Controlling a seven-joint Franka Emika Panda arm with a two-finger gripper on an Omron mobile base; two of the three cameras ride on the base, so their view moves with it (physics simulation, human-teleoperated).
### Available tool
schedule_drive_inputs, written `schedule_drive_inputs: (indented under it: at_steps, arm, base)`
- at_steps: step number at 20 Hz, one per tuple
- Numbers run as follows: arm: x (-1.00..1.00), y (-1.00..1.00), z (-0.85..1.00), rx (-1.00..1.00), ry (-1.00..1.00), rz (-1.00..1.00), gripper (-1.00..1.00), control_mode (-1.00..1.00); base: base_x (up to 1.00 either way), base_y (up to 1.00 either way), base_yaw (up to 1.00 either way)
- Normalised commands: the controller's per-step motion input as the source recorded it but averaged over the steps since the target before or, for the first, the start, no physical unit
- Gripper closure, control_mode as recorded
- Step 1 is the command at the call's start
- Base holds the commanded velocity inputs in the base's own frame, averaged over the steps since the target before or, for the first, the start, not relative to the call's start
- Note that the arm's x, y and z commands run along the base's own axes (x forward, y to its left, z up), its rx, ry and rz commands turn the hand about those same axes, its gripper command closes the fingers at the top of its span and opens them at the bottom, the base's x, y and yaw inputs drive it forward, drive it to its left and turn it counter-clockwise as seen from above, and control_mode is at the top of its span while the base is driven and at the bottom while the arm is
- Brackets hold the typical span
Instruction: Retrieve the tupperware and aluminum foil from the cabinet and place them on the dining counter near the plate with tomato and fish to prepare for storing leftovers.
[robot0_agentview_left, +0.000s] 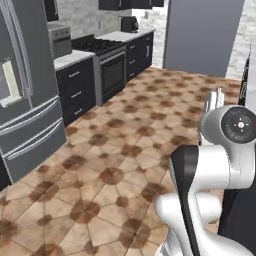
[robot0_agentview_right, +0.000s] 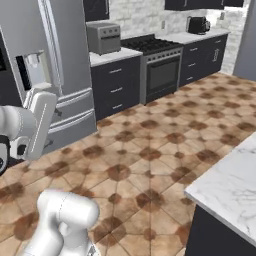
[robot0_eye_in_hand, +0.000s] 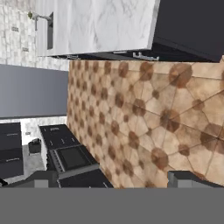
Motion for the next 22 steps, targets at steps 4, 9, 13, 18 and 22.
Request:
schedule_drive_inputs:
  at_steps: [4, 9, 13, 18, 22]
  arm:
    - [0.0, 0.0, 0.0, 0.0, 0.0, 0.0, -1.0, 1.0]
    - [0.0, 0.0, 0.0, 0.0, 0.0, 0.0, -1.0, 1.0]
    - [0.0, 0.0, 0.0, 0.0, 0.0, 0.0, -1.0, 1.0]
    - [0.0, 0.0, 0.0, 0.0, 0.0, 0.0, -1.0, 1.0]
    - [0.0, 0.0, 0.0, 0.0, 0.0, 0.0, -1.0, 1.0]
  base:
    - [1.0, 0.0, -0.4]
    - [1.0, 0.17, -0.35]
    - [1.0, 0.44, -0.32]
    - [1.0, 0.48, -0.32]
    - [1.0, 0.38, -0.3]
